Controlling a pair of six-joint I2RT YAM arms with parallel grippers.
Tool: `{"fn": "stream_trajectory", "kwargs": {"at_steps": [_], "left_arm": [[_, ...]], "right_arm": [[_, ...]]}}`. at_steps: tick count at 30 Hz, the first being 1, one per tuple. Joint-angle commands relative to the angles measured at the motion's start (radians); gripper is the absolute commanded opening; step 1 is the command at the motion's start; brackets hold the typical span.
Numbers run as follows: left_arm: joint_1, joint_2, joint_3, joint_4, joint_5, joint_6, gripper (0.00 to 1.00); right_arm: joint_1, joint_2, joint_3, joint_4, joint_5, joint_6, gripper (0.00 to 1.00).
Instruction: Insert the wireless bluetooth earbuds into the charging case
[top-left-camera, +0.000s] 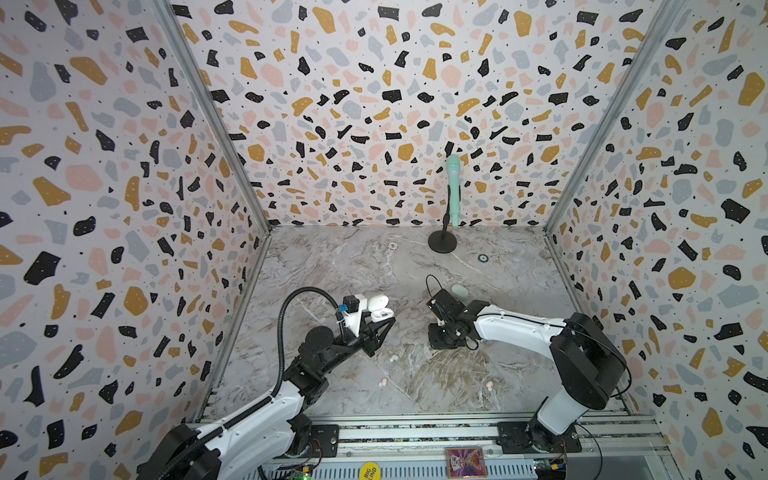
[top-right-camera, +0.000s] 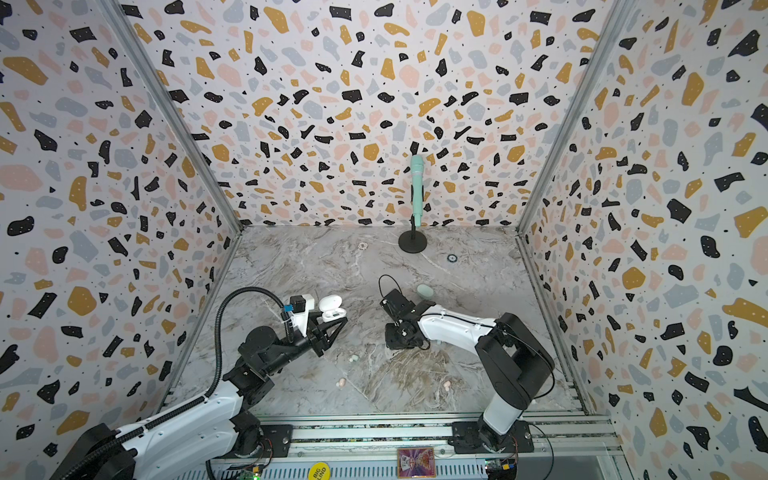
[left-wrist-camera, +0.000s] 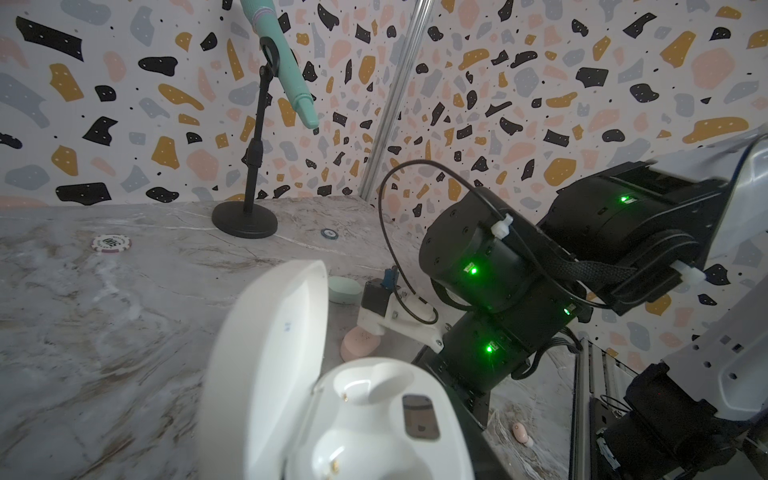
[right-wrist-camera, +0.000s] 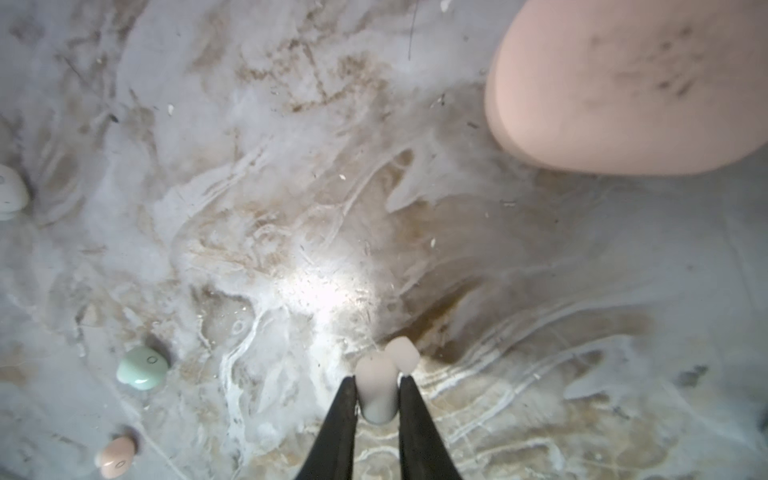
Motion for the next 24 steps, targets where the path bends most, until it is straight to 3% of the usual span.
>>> {"fn": "stream_trajectory", "kwargs": {"at_steps": [1, 5, 8, 12, 16, 24], "left_arm": [[0.005, -0.001, -0.004, 0.063, 0.014, -0.003, 0.14], [0.006, 0.003, -0.002, 0.066, 0.017, -0.005, 0.14], [0.005, 0.005, -0.002, 0.067, 0.017, -0.004, 0.14], [0.005, 0.01, -0.002, 0.073, 0.019, -0.008, 0.14], [0.005, 0.012, -0.001, 0.073, 0.021, -0.008, 0.14], [0.005, 0.005, -0.001, 0.068, 0.02, -0.011, 0.14]], "right_arm": [[-0.05, -0.087, -0.055, 0.042, -0.123, 0.022, 0.2], [-0.163, -0.174, -0.171, 0.082, -0.266, 0.05, 0.23], [-0.241, -0.232, -0.23, 0.011, -0.234, 0.024, 0.37], [-0.294, -0.28, -0.25, -0.028, -0.22, -0.006, 0.42], [-0.267, -0.284, -0.21, -0.045, -0.185, -0.019, 0.42], [-0.075, -0.173, -0.12, -0.033, -0.085, -0.023, 0.44]]}}
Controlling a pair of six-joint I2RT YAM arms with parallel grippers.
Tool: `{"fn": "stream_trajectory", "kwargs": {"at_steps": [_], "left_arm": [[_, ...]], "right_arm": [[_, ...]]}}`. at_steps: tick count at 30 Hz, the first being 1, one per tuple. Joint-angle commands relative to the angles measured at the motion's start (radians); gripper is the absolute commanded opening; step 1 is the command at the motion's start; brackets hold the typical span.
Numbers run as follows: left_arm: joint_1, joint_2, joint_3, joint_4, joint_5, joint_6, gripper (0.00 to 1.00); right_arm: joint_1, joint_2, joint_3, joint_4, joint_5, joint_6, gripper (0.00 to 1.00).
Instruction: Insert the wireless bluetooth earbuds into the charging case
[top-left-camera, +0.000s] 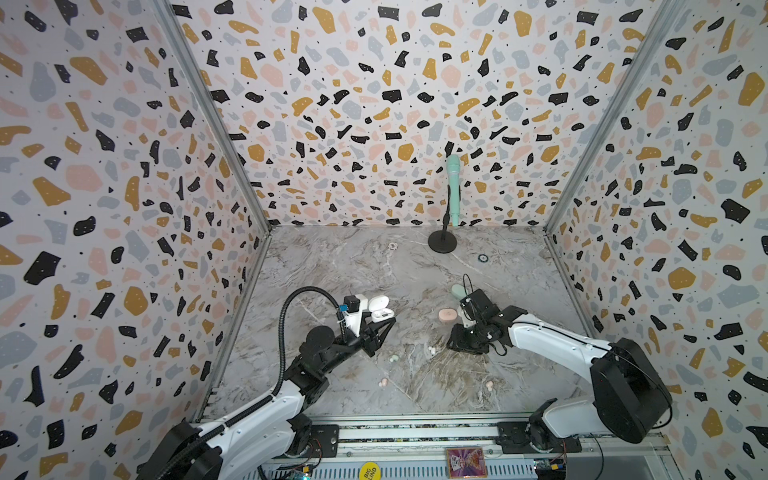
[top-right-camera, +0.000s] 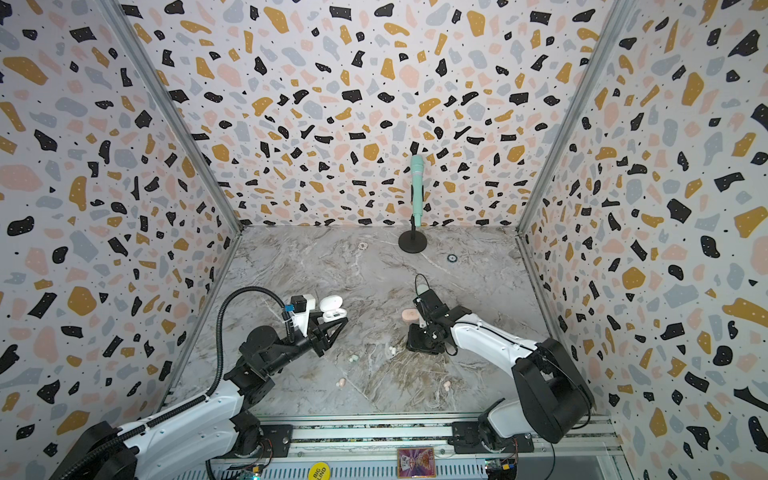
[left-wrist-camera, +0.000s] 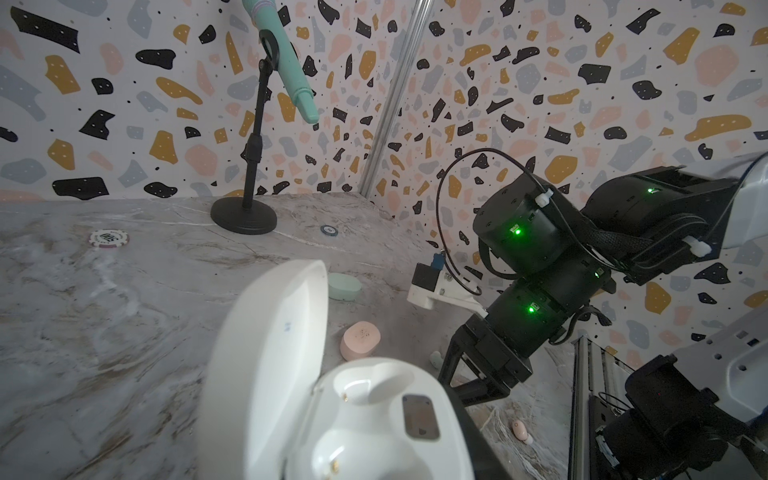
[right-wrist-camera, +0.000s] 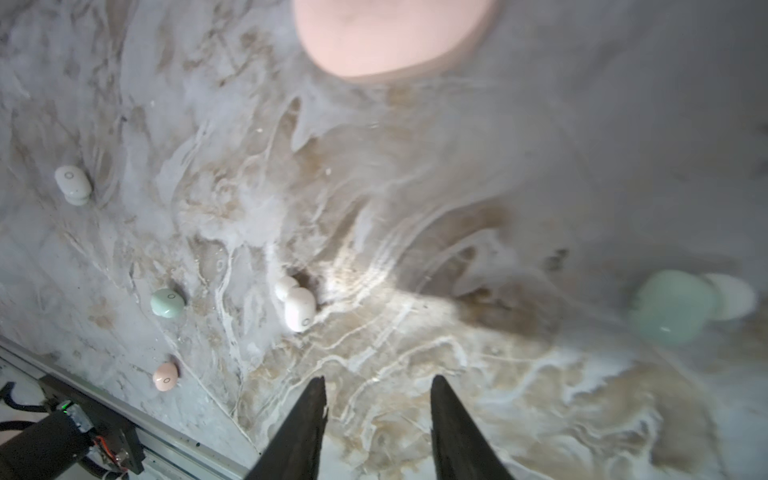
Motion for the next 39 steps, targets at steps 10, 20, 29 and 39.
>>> {"fn": "stream_trajectory", "kwargs": {"at_steps": [10, 20, 29, 39], "left_arm": [[0.005, -0.017, -0.003, 0.058, 0.012, -0.008, 0.14], [0.006, -0.02, -0.004, 0.054, 0.007, -0.008, 0.14], [0.007, -0.021, -0.005, 0.054, 0.004, -0.008, 0.14], [0.007, -0.021, -0.006, 0.054, 0.004, -0.01, 0.14]], "right_arm": [[0.229, 0.175, 0.142, -0.072, 0.271, -0.054, 0.51], [0.28, 0.264, 0.184, -0.116, 0.413, -0.083, 0.52], [0.273, 0.252, 0.186, -0.164, 0.482, -0.113, 0.53], [0.254, 0.252, 0.186, -0.161, 0.5, -0.125, 0.54]]}}
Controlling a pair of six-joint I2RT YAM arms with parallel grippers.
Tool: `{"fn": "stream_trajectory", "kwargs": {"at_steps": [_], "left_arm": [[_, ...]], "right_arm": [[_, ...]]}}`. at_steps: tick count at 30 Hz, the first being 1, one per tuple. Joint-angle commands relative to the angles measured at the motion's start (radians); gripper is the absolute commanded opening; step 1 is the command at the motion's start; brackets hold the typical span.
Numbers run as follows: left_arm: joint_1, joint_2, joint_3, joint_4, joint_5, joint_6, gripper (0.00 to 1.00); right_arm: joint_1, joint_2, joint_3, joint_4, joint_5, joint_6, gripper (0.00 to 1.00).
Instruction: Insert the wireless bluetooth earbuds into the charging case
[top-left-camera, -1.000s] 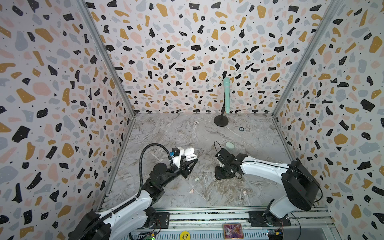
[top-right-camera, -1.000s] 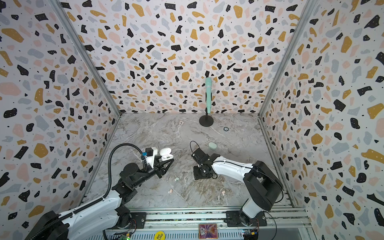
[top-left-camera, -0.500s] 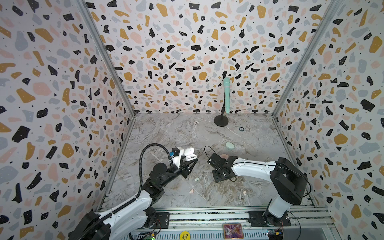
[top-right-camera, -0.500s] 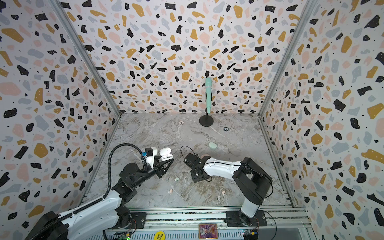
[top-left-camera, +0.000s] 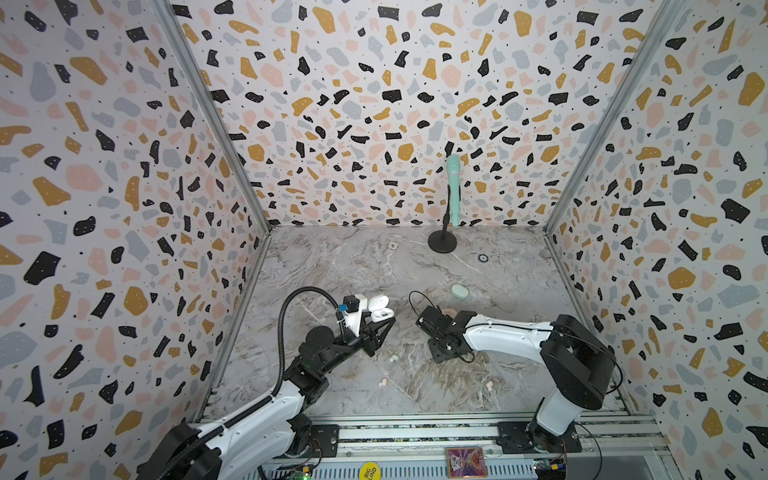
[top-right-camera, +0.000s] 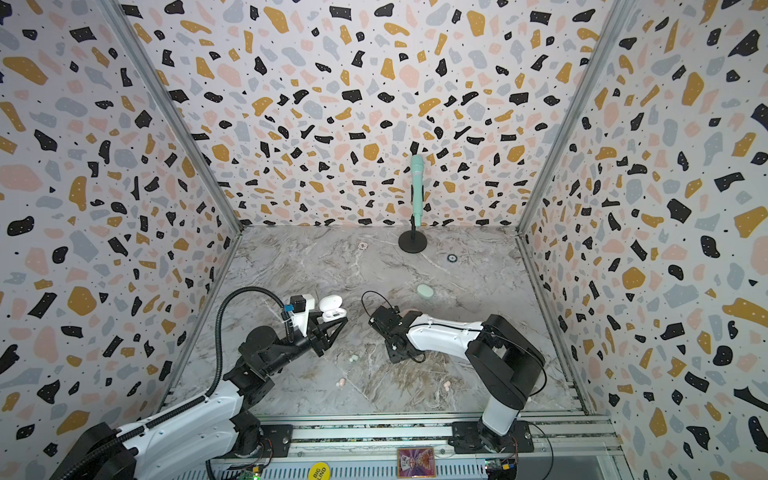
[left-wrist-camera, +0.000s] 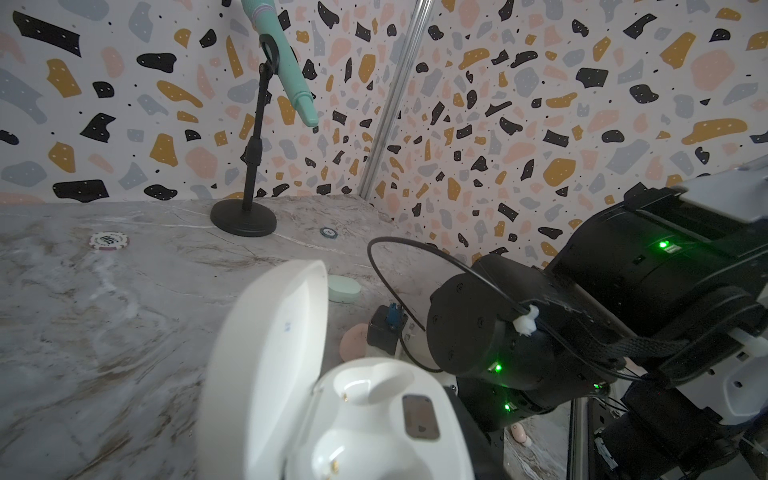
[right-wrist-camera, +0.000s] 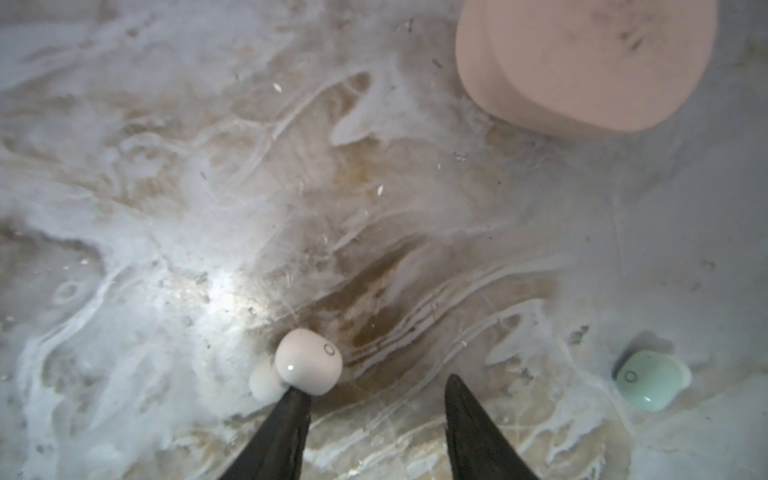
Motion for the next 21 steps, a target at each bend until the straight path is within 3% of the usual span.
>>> {"fn": "stream_trajectory", "kwargs": {"at_steps": [1, 18, 21], "left_arm": [[0.007, -0.014, -0.005, 0.055, 0.006, -0.006, 0.14], [0.007, -0.012, -0.001, 0.05, 0.007, -0.004, 0.14], [0.007, -0.008, 0.002, 0.05, 0.008, -0.003, 0.14]], "right_arm": [[-0.017, -0.008, 0.012, -0.058, 0.037, -0.018, 0.54], [-0.086, -0.024, -0.008, -0.031, -0.005, -0.023, 0.58], [-0.124, -0.065, -0.003, -0.041, -0.067, -0.001, 0.58]]}}
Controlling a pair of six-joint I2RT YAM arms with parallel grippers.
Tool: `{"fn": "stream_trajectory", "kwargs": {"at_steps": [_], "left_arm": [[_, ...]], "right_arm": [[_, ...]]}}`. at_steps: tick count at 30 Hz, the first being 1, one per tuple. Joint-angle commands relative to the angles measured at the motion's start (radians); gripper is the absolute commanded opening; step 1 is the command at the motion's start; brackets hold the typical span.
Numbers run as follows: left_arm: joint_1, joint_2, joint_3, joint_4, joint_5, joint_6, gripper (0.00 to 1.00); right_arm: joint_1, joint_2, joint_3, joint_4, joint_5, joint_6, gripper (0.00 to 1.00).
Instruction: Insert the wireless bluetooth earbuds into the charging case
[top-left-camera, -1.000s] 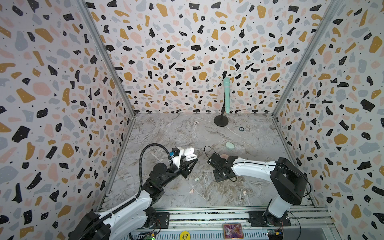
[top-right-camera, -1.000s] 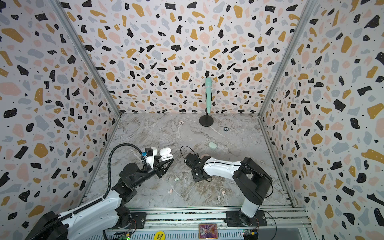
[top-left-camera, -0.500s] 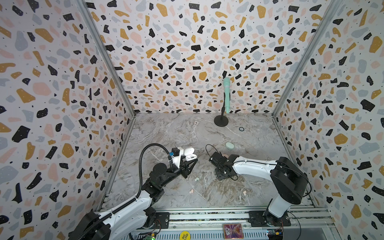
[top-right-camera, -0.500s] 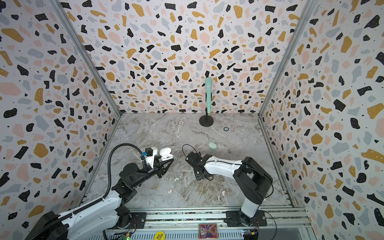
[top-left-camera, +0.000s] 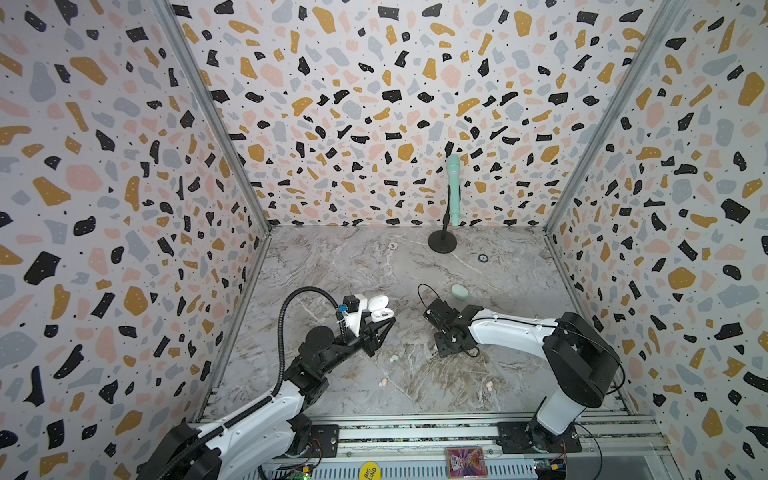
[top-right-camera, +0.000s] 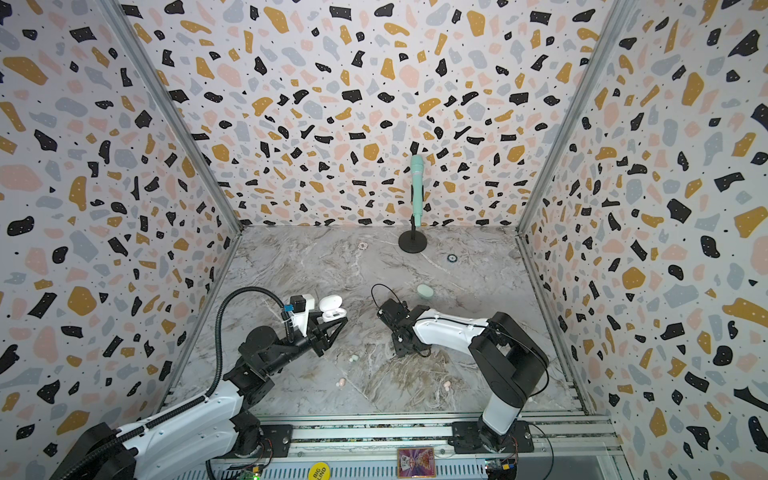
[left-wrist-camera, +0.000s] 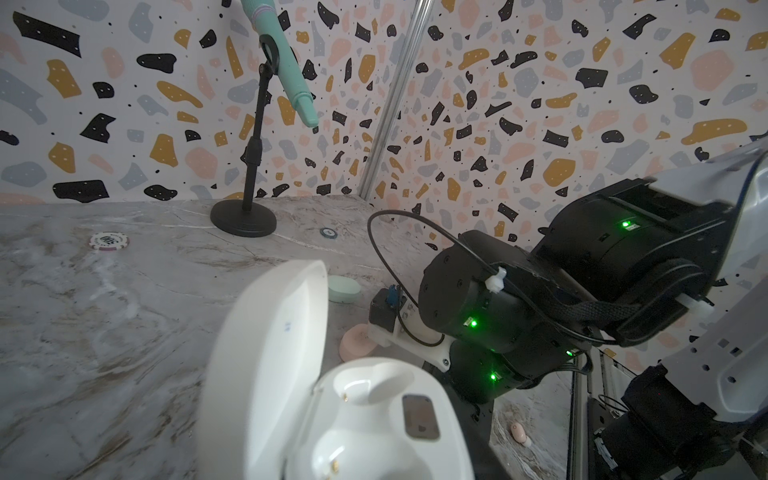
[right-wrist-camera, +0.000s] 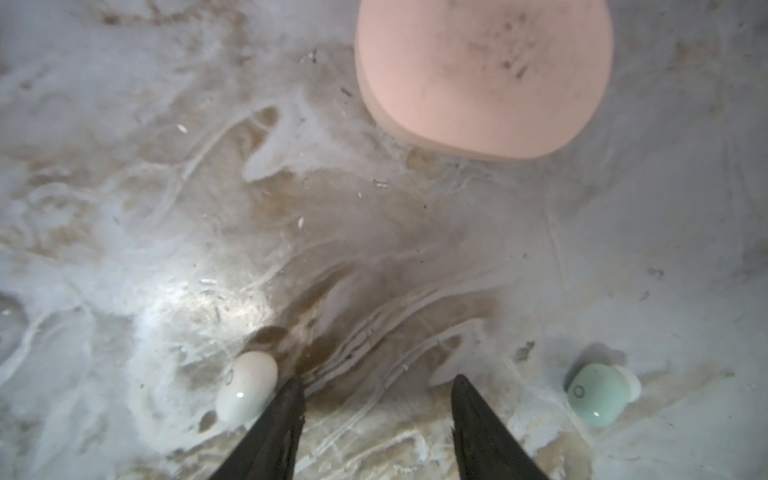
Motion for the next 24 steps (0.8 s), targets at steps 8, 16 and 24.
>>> {"fn": "stream_trajectory", "kwargs": {"at_steps": [8, 16, 24], "left_arm": [[0.007, 0.012, 0.004, 0.064, 0.016, -0.008, 0.14], [0.007, 0.008, 0.003, 0.051, 0.01, -0.011, 0.14], [0.007, 0.009, -0.008, 0.067, 0.014, -0.011, 0.14]], "right_arm": [[-0.051, -0.119, 0.044, 0.0, -0.207, 0.176, 0.6], [-0.05, -0.071, 0.057, 0.014, -0.239, 0.326, 0.52], [-0.037, 0.006, 0.102, 0.004, -0.227, 0.365, 0.44]]}}
